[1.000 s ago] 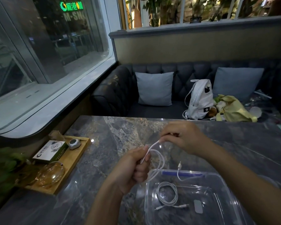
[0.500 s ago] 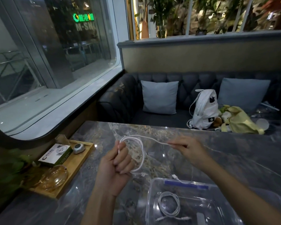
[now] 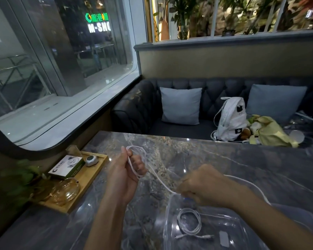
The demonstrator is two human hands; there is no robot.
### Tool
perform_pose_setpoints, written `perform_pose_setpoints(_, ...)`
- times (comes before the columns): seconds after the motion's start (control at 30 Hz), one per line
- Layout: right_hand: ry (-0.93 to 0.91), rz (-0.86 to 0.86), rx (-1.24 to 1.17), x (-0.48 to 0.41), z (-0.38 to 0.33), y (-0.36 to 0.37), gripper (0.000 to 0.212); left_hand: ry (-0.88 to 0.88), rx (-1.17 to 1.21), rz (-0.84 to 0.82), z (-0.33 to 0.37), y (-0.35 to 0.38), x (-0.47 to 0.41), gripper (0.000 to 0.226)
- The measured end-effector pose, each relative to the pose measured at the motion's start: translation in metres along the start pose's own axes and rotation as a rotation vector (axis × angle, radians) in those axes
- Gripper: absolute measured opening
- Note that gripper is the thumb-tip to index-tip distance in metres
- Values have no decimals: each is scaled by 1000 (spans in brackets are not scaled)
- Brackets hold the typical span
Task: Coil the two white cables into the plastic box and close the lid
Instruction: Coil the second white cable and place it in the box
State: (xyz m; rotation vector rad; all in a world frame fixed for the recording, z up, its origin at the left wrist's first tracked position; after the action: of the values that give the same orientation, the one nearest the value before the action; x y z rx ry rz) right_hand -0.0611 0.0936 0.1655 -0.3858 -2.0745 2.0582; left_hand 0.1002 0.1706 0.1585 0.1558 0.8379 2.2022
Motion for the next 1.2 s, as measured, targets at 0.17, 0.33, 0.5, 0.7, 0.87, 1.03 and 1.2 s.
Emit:
perform_pose_setpoints(0.17,-129,20,-95,8,-28,-29,22,-1,-137,-83,-15,16,9,37)
perform_pose_setpoints(0.33,-165,150,-251,12,-34,-51,13,-41,-377,-250,-30,29,23,39)
perform_pose_setpoints(0.5,-74,332,-386,12,-22,-58,13,-29,-474,-419,-39,44,38,46)
perform_pose_setpoints(0.7,124,392,-600,6,-2,-51,16,-212,-344,-423,-46,49,49,46)
perform_pose_setpoints(0.87,214,406,-739,1,13,-43,12,-306,-239,-331,-43,45,52,35)
perform_pose_setpoints(1.03,261,305,-926,-2,30,-31,9,-306,-301,-303,-32,38,56,40)
perform_pose_setpoints(1.2,294,111,-1156,-5,15,-7,16,-277,-392,-247,-26,33,57,46)
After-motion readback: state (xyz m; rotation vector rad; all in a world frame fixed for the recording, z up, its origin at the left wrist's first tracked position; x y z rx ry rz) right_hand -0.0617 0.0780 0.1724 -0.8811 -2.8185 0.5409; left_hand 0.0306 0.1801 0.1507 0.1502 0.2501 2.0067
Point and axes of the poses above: each hand's wrist, its own x-axis away from the middle knuckle, its own y-axis out of the palm, z = x × y, the point moved 5 cm from there along -x, towards the middle knuckle, and after that the axes turned 13 degrees about y, right-handed, at the moved point
